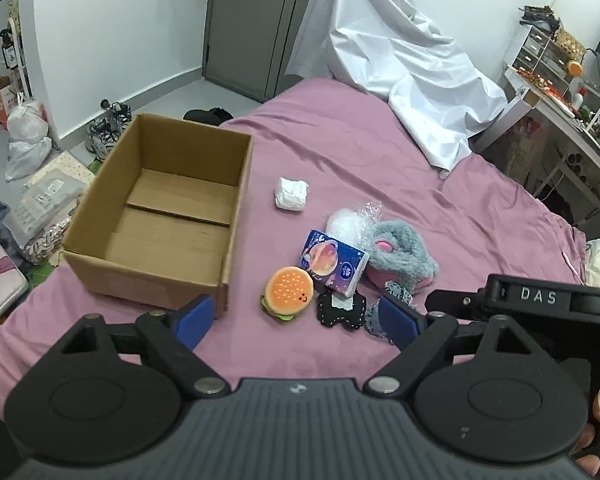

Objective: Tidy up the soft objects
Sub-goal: 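Grasp the orange burger plush with the left gripper while the right grasps the blue denim plush, then carry both plushes over the cardboard box and open both grippers to drop them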

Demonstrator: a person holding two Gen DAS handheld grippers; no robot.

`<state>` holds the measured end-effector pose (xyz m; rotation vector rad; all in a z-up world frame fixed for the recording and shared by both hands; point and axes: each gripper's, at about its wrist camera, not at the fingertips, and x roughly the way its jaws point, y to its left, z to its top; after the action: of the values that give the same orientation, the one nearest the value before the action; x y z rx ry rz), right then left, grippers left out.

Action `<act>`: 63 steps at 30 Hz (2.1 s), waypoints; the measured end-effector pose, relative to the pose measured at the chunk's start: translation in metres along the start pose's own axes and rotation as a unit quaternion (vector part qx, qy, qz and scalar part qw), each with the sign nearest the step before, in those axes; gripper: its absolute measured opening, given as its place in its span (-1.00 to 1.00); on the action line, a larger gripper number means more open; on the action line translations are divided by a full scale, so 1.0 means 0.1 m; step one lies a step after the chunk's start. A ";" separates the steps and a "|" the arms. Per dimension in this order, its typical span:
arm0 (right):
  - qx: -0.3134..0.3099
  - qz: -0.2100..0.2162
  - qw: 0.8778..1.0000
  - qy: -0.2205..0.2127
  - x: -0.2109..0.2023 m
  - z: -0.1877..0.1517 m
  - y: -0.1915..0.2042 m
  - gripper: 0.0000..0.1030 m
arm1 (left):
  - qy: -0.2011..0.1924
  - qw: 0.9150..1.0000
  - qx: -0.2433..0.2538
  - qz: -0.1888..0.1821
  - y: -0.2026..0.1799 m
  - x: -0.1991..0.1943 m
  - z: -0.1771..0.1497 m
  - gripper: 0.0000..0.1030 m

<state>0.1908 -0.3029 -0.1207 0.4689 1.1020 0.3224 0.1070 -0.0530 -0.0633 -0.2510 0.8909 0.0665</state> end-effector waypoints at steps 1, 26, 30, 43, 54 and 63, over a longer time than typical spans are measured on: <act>0.006 0.000 1.000 0.001 0.02 0.02 -0.02 0.43 | 0.004 1.000 -0.003 -0.002 -0.02 0.05 0.01 0.63; 0.110 -0.017 0.990 0.087 0.98 0.23 -0.45 0.44 | 0.084 0.995 -0.012 0.058 -0.24 1.40 0.00 0.22; 0.104 -0.027 0.990 0.091 1.10 0.23 -0.42 0.46 | 0.094 0.993 -0.011 0.075 -0.21 1.57 -0.03 0.22; 0.097 0.016 0.992 0.081 1.06 0.20 -0.40 -0.62 | 0.089 0.992 -0.037 0.081 -0.14 1.59 -0.04 -0.32; 0.078 0.059 0.995 0.029 0.77 0.20 -0.31 -0.63 | 0.047 0.996 -0.054 0.057 -0.14 1.14 -0.04 -0.38; 0.037 0.104 0.994 -0.015 0.56 0.21 -0.17 -0.63 | 0.001 0.997 -0.068 0.044 -0.11 0.73 0.05 -0.38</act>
<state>0.2341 -0.2951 -0.1654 0.6556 1.0408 0.4570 0.1581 -0.0656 -0.1147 -0.3390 0.8994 0.2092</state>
